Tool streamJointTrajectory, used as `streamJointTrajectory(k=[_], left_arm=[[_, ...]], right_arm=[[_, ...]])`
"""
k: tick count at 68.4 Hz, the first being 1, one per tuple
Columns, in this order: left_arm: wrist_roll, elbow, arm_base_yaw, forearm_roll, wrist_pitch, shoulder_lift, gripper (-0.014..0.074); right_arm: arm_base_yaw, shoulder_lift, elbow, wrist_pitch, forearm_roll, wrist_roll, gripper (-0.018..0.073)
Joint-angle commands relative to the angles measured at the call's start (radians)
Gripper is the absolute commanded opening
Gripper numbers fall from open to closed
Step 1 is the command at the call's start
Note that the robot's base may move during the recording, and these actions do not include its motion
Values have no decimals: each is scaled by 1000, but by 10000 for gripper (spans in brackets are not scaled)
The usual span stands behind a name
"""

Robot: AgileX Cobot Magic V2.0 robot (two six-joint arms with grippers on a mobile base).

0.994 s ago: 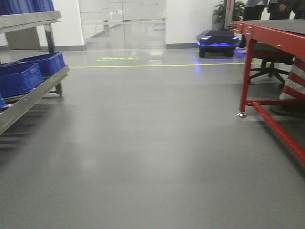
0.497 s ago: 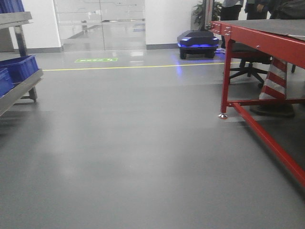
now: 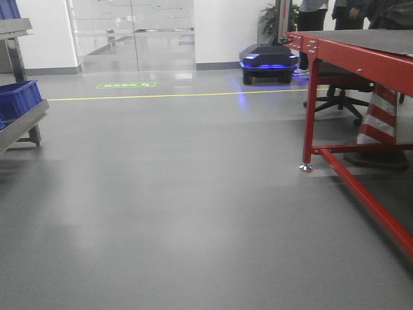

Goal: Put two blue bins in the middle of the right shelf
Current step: 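Drive along the aisle carrying the teal bin clamped in both grippers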

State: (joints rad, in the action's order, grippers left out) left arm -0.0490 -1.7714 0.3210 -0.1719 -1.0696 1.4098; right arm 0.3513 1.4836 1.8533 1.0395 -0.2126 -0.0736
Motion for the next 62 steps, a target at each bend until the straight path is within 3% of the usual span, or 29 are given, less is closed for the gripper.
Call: streamJointTrajectory(k=[1,62], left_arm=[[21,-17,3,-26,48,-15,-111],[21,-17,3,-26,48,-15,-111]], right_arm=[[-2,-22,18,-90,-1,13,-153],[-2,-22,18,-90,-1,13,-153]])
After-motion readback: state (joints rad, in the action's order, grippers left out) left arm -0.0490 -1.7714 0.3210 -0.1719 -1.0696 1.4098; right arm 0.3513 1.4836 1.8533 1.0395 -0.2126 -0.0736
